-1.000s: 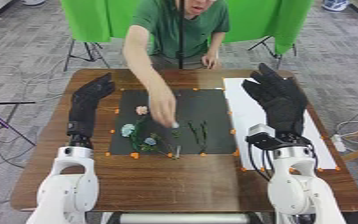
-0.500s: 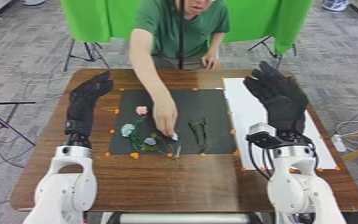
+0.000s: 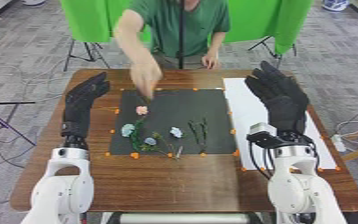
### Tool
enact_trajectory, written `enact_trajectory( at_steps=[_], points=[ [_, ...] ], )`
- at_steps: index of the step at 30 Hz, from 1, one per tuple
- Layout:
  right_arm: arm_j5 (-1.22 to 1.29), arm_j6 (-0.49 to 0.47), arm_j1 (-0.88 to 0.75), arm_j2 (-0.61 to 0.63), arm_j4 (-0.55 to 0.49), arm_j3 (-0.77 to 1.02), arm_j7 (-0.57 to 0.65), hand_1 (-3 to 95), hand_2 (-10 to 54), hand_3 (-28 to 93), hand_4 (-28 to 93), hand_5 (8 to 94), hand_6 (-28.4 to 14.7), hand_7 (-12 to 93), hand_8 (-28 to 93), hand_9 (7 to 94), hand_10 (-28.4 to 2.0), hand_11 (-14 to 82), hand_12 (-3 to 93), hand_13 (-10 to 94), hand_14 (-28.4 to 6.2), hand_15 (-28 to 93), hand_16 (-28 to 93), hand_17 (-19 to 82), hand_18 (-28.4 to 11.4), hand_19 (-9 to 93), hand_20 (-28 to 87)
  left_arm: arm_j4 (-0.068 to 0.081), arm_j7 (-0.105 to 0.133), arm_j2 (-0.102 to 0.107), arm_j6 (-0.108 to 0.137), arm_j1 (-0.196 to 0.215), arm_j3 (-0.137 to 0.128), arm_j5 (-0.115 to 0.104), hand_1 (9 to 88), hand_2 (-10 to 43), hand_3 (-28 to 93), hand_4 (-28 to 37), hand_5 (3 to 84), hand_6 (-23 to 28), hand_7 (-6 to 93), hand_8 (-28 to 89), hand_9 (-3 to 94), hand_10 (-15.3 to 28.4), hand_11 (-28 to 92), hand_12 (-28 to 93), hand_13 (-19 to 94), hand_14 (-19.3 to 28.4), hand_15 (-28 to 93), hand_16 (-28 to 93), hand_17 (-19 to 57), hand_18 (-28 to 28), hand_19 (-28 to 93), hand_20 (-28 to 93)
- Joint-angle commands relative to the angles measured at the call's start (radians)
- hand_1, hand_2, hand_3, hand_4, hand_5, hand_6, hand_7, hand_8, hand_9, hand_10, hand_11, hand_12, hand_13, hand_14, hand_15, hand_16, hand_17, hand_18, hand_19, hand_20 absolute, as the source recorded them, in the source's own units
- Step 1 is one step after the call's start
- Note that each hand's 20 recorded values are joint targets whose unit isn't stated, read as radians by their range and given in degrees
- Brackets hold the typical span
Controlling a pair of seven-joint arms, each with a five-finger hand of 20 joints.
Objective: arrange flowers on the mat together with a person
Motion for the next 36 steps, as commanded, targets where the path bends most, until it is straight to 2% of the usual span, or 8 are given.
enact_trajectory(
  at_steps=[1,5,8,14,17,20,32,36],
  points=[
    [-0.010,0.018,-0.009,0.013,-0.007,0.002,-0.005,13.4,0.4,75,-15,51.6,-1.2,10,-8,48.4,-14.3,6.3,15.3,40,-14.5,12,26,21,-15.0,10,32,-0.005,-0.003,0.000,0.012,0.022,-0.005,-0.007,24.9,3.9,66,-23.0,45.3,5.7,11.6,-6,44.3,13.7,17,13,35,18.4,16,1,3.9,12.6,11,16],
    [-0.081,0.035,0.034,0.092,0.004,0.013,-0.015,13.8,0.2,74,-15,51.7,-1.3,10,-8,48.5,-14.3,6.3,15.6,40,-14.4,12,26,21,-15.1,10,32,-0.014,-0.007,0.000,0.024,0.037,-0.012,-0.008,24.8,4.0,66,-22.9,45.3,5.7,11.5,-6,44.4,13.7,17,13,35,18.4,16,1,3.9,12.6,11,16],
    [-0.171,0.089,0.079,0.172,0.012,0.036,-0.018,14.4,-0.4,74,-15,51.8,-1.3,10,-8,48.6,-14.4,6.3,15.8,40,-14.4,12,26,21,-15.1,10,32,-0.015,-0.013,0.005,0.015,0.040,-0.013,-0.006,24.8,4.0,66,-22.9,45.3,5.7,11.4,-6,44.3,13.7,17,13,35,18.4,16,1,3.9,12.6,11,16],
    [-0.546,0.288,0.195,0.344,0.060,0.020,0.233,18.2,-1.1,72,-16,52.1,-1.8,11,-8,50.3,-15.1,6.7,16.6,43,-14.1,13,26,23,-14.7,16,35,-0.024,-0.010,0.008,0.028,0.053,-0.019,-0.007,24.8,4.0,66,-22.9,45.3,5.7,11.4,-6,44.3,13.7,17,13,35,18.4,16,1,3.9,12.7,11,16],
    [-0.715,0.287,0.267,0.413,0.128,0.002,0.342,20.8,-3.4,71,-15,52.1,-2.2,11,-8,51.5,-15.1,6.9,17.1,46,-14.6,14,26,25,-14.8,24,39,-0.030,-0.008,0.009,0.034,0.060,-0.022,-0.007,24.8,4.0,66,-23.0,45.3,5.7,11.4,-6,44.3,13.7,17,13,35,18.3,16,1,3.9,12.7,11,16],
    [-0.857,0.165,0.324,0.472,0.189,-0.003,0.426,22.2,-5.9,71,-14,51.5,-2.8,11,-8,51.9,-15.1,7.8,18.1,50,-14.7,15,26,26,-15.3,30,40,-0.039,-0.008,0.007,0.043,0.076,-0.027,-0.011,24.7,4.0,66,-22.9,45.4,5.7,11.4,-6,44.3,13.7,17,13,35,18.3,16,1,3.9,12.6,11,16],
    [-1.204,0.029,0.587,0.607,0.494,-0.245,0.522,25.0,-9.3,71,-15,52.2,-1.6,11,-8,55.7,-15.2,12.1,19.8,57,-14.4,20,28,27,-17.1,41,41,-0.040,-0.013,0.016,0.041,0.070,-0.022,-0.012,24.8,4.0,66,-22.9,45.3,5.7,11.4,-6,44.4,13.8,17,13,35,18.4,16,1,3.9,12.6,11,16],
    [-1.280,-0.068,0.650,0.608,0.570,-0.308,0.547,25.4,-9.5,71,-15,52.2,-1.1,12,-8,56.0,-15.3,13.3,20.5,58,-14.2,23,28,28,-17.2,43,40,-0.044,-0.018,0.014,0.035,0.074,-0.019,-0.011,24.8,4.0,66,-22.8,45.3,5.7,11.4,-6,44.3,13.6,17,13,35,18.4,16,1,4.0,12.6,11,16]
  ],
)
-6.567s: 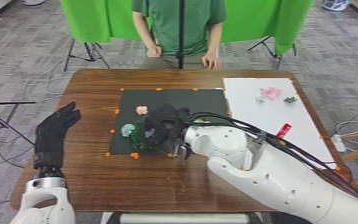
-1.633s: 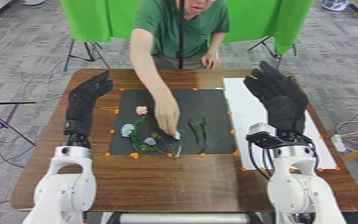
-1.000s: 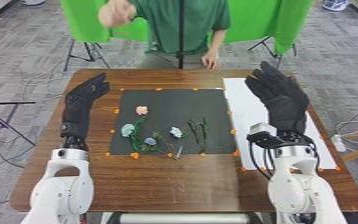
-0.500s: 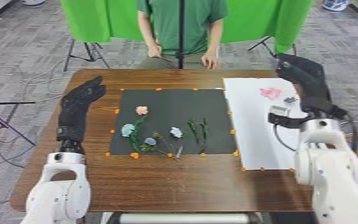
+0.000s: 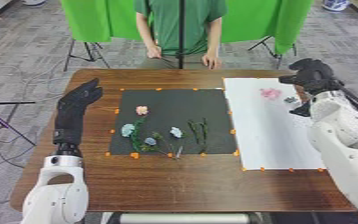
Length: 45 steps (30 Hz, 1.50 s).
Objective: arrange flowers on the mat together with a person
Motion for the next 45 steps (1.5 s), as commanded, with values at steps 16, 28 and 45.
enact_trajectory(
  at_steps=[16,28,45],
  points=[
    [-0.182,-0.275,0.131,0.001,0.229,-0.103,0.027,28.6,-9.5,71,-17,54.0,1.6,14,-9,65.7,-14.8,16.5,20.7,67,-12.1,29,27,32,-18.4,54,42,-0.010,-0.021,0.001,-0.002,0.020,0.004,-0.002,24.9,4.0,66,-22.6,45.2,5.7,11.3,-6,44.3,13.7,17,13,35,18.4,16,1,3.9,12.6,11,16],
    [-0.202,-0.249,0.139,-0.022,0.280,-0.119,-0.001,31.4,-9.5,73,-18,52.2,1.9,14,-9,64.1,-13.5,14.8,20.0,70,-10.3,29,27,32,-18.7,59,44,-0.010,-0.027,0.005,-0.012,0.017,0.007,0.000,24.8,3.9,66,-22.5,45.3,5.7,11.4,-6,44.3,13.8,17,13,35,18.4,16,1,3.9,12.7,11,16],
    [-0.247,0.003,0.119,-0.015,0.339,-0.205,-0.053,54.1,-9.5,64,-25,72.6,5.9,25,0,84.2,-6.4,7.6,35.7,79,-5.1,37,40,33,-18.9,68,53,-0.015,-0.025,-0.005,0.000,0.032,-0.004,-0.003,24.9,3.8,66,-22.5,45.2,5.7,11.3,-6,44.2,13.8,17,13,35,18.4,16,1,3.8,12.7,11,16]
  ],
)
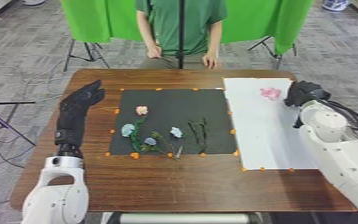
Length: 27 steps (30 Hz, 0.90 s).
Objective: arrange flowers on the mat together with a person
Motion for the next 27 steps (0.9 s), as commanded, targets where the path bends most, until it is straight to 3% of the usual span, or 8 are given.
enact_trajectory(
  at_steps=[1,4,8,13,20,27],
  points=[
    [-0.029,0.104,-0.031,0.001,0.020,-0.031,-0.034,55.2,-9.5,64,-25,73.7,6.0,25,1,85.4,-6.1,7.0,36.6,79,-4.8,38,41,33,-18.8,68,54,-0.008,-0.012,-0.010,0.006,0.027,-0.011,-0.004,24.8,3.8,66,-22.6,45.2,5.7,11.4,-6,44.2,13.8,17,13,35,18.4,16,1,3.8,12.7,11,16],
    [-0.042,0.072,-0.032,0.016,-0.007,-0.018,-0.033,57.6,-9.5,64,-25,77.7,5.9,27,2,88.3,-5.6,7.5,38.2,80,-4.6,40,44,34,-18.9,70,55,-0.009,-0.009,-0.020,0.000,0.027,-0.017,0.001,24.9,3.8,66,-22.6,45.3,5.7,11.4,-6,44.2,13.7,17,13,35,18.4,16,1,3.8,12.7,11,16],
    [-0.052,0.075,-0.039,0.046,-0.097,0.036,0.028,58.8,-9.5,64,-26,78.9,5.6,28,3,89.0,-5.6,7.5,39.4,80,-4.3,41,45,34,-18.9,70,55,-0.010,-0.005,-0.010,0.006,0.024,-0.016,0.000,24.8,3.8,66,-22.6,45.2,5.7,11.4,-6,44.3,13.8,17,13,35,18.4,16,1,3.8,12.7,11,16],
    [-0.052,0.172,-0.015,0.075,-0.230,0.042,0.040,59.1,-9.5,64,-26,79.0,5.0,28,3,89.0,-6.1,7.4,40.3,80,-4.2,40,46,34,-18.9,70,55,-0.014,-0.011,-0.003,0.014,0.040,-0.025,-0.004,24.8,3.8,66,-22.6,45.2,5.7,11.3,-6,44.2,13.8,17,13,35,18.4,16,1,3.8,12.7,11,16],
    [0.015,0.242,0.134,0.083,-0.346,-0.213,-0.099,59.1,-9.5,65,-26,78.9,4.9,27,4,88.6,-6.8,7.4,41.0,79,-3.9,39,47,33,-18.5,69,55,-0.020,-0.018,0.000,0.015,0.066,-0.036,-0.007,24.8,3.8,66,-22.6,45.2,5.7,11.2,-6,44.2,13.8,17,13,35,18.4,16,1,3.8,12.7,11,16],
    [0.047,0.187,0.301,0.040,-0.302,-0.496,-0.229,58.7,-9.5,65,-26,78.3,5.2,28,4,87.9,-6.9,7.3,40.9,79,-3.6,38,48,33,-18.1,68,54,-0.020,-0.020,0.000,0.017,0.071,-0.034,-0.006,24.9,3.8,66,-22.7,45.1,5.7,11.3,-6,44.1,13.7,17,13,35,18.4,16,1,3.8,12.7,11,16]
  ],
)
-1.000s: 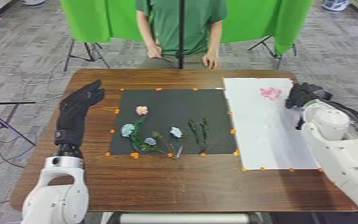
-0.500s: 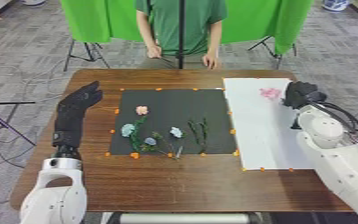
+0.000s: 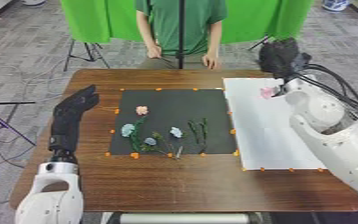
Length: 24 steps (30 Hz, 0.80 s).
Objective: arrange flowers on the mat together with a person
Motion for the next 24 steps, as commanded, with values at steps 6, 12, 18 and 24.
enact_trajectory(
  at_steps=[6,12,18,24],
  points=[
    [0.000,-0.115,0.200,-0.111,0.030,-0.348,-0.154,58.3,-9.5,65,-26,78.0,5.2,29,4,87.5,-6.9,7.2,40.8,79,-3.6,37,49,33,-17.7,67,54,0.002,-0.014,0.000,0.014,0.013,0.007,-0.005,24.9,3.8,66,-22.6,45.1,5.7,11.2,-6,44.1,13.7,17,13,35,18.4,16,1,3.8,12.7,11,16],
    [-0.021,-0.170,0.184,-0.109,0.021,-0.388,-0.202,57.9,-9.5,65,-25,76.4,5.5,31,4,86.0,-5.6,7.0,40.5,78,-3.3,37,49,32,-17.4,67,54,0.003,-0.015,0.000,0.014,0.011,0.005,-0.006,24.9,3.8,66,-22.5,45.2,5.6,11.3,-6,44.1,13.7,17,13,35,18.4,16,1,3.8,12.7,11,16],
    [-0.047,-0.200,0.177,-0.125,0.030,-0.397,-0.230,57.4,-9.5,66,-25,75.3,5.5,32,4,85.2,-5.5,6.8,40.1,77,-3.3,36,50,32,-17.3,66,54,0.004,-0.015,-0.001,0.009,0.007,0.008,-0.003,24.8,3.7,66,-22.4,45.2,5.7,11.2,-6,44.1,13.7,17,13,35,18.3,16,1,3.8,12.7,11,16],
    [-0.058,-0.179,0.175,-0.124,0.055,-0.381,-0.235,56.2,-9.5,66,-25,74.0,5.3,31,4,84.4,-5.5,6.4,39.1,77,-3.7,35,49,32,-17.1,65,54,0.005,-0.016,-0.002,0.006,0.007,0.010,-0.002,24.8,3.6,66,-22.5,45.1,5.7,11.3,-6,44.1,13.7,17,13,35,18.3,15,1,3.8,12.7,11,16]
  ],
)
